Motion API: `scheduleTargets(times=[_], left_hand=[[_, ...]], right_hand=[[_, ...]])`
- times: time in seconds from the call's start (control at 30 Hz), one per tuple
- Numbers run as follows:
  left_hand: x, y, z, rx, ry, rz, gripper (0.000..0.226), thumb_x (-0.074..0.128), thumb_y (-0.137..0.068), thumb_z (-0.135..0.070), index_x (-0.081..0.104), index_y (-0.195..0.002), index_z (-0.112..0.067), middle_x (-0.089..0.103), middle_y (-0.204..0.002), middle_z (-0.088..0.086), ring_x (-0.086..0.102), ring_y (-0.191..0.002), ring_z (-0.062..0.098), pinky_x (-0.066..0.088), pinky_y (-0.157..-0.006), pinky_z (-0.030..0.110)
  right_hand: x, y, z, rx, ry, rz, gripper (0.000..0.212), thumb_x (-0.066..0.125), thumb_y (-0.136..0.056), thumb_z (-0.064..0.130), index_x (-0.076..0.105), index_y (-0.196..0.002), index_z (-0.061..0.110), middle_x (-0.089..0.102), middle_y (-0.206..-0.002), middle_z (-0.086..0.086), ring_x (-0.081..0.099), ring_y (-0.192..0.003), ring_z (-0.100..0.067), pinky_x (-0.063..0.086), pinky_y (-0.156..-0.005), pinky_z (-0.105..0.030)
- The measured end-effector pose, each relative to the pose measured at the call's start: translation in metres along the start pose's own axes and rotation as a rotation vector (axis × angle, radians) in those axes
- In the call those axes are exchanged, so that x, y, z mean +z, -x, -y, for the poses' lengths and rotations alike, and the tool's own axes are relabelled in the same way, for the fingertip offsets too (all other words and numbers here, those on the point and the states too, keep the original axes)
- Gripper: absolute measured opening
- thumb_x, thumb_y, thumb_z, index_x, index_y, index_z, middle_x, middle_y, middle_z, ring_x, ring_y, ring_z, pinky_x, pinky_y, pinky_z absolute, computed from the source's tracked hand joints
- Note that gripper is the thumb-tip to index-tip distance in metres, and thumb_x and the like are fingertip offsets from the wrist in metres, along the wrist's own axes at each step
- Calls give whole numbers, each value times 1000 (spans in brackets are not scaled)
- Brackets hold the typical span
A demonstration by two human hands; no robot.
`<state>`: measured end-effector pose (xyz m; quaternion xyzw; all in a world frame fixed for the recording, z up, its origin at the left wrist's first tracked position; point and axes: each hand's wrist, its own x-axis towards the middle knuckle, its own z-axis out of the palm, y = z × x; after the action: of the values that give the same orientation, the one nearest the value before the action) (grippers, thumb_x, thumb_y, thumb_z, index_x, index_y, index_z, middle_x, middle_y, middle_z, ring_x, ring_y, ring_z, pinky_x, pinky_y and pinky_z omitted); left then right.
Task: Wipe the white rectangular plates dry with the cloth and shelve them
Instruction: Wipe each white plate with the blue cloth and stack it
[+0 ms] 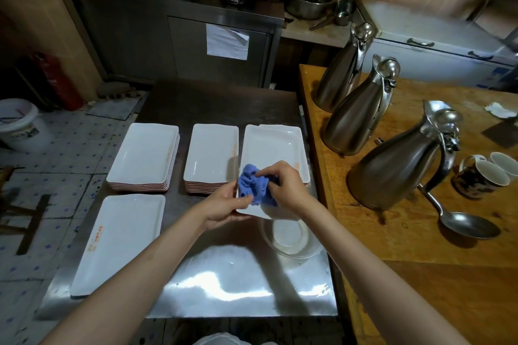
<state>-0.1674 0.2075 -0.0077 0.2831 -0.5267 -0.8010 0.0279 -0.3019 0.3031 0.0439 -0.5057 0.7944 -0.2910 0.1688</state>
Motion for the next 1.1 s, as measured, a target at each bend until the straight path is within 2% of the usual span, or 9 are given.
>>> scheduleTargets(times=[0.13,0.2,0.3,0.43,0.53,0.67,0.8,0.9,1.1], left_hand=[[-5,-1,1,-1,29,-14,28,53,-94,-4,53,-116,-22,66,-111,0,66,-95,12,55,-67,24],[-7,0,1,6,52,-18,29,53,-93,-2,54,-116,-21,69,-106,0,69,-91,12,55,-67,25],[-8,0,2,18,72,-41,34,54,-92,-1,53,-120,-20,67,-109,1,69,-90,12,56,-65,24],[-11,-2,4,21,97,-61,45,55,-92,-2,45,-133,-18,61,-124,6,66,-99,18,57,-69,27],[-13,-2,4,27,75,-79,44,53,-93,-1,45,-131,-21,59,-125,5,64,-100,19,57,-74,30],[-16,-2,4,41,80,-100,42,55,-92,-2,46,-128,-23,60,-121,2,64,-101,19,56,-75,30],[-17,-3,4,54,109,-112,38,54,-92,-2,49,-123,-24,63,-117,2,64,-100,20,57,-78,32],[-18,-3,4,57,107,-124,38,56,-91,-2,51,-121,-25,63,-119,3,63,-102,23,54,-81,35],[-19,-1,2,51,81,-110,39,55,-92,-3,49,-124,-24,63,-115,-2,63,-100,18,54,-76,30]], right_hand=[[2,5,0,-40,43,51,35,50,-78,-13,74,-98,3,67,-89,-17,60,-86,-26,35,-66,-15],[3,8,-1,-64,52,55,32,50,-79,-14,74,-94,1,59,-74,-1,57,-78,-25,37,-63,-10],[6,12,-7,-86,49,11,31,51,-79,-17,75,-90,0,42,-73,15,47,-79,-14,35,-64,-2],[10,16,-21,-79,116,-21,17,63,-81,-7,75,-88,3,56,-90,-10,47,-83,-18,30,-64,-5],[11,19,-26,-73,192,-29,14,70,-80,1,76,-90,7,56,-101,-12,50,-98,-28,36,-73,-16],[14,33,-21,-55,180,-113,26,59,-87,9,71,-110,14,46,-127,-13,42,-115,-26,33,-89,-22],[16,39,-12,37,81,-356,35,67,-81,30,66,-111,12,51,-114,-9,47,-104,-20,35,-79,-11],[18,39,-10,52,98,-291,43,78,-73,32,62,-108,15,51,-110,-6,47,-101,-18,36,-76,-12],[24,37,-16,24,131,-206,37,74,-80,18,65,-115,11,49,-117,-9,49,-104,-19,44,-89,-20]])
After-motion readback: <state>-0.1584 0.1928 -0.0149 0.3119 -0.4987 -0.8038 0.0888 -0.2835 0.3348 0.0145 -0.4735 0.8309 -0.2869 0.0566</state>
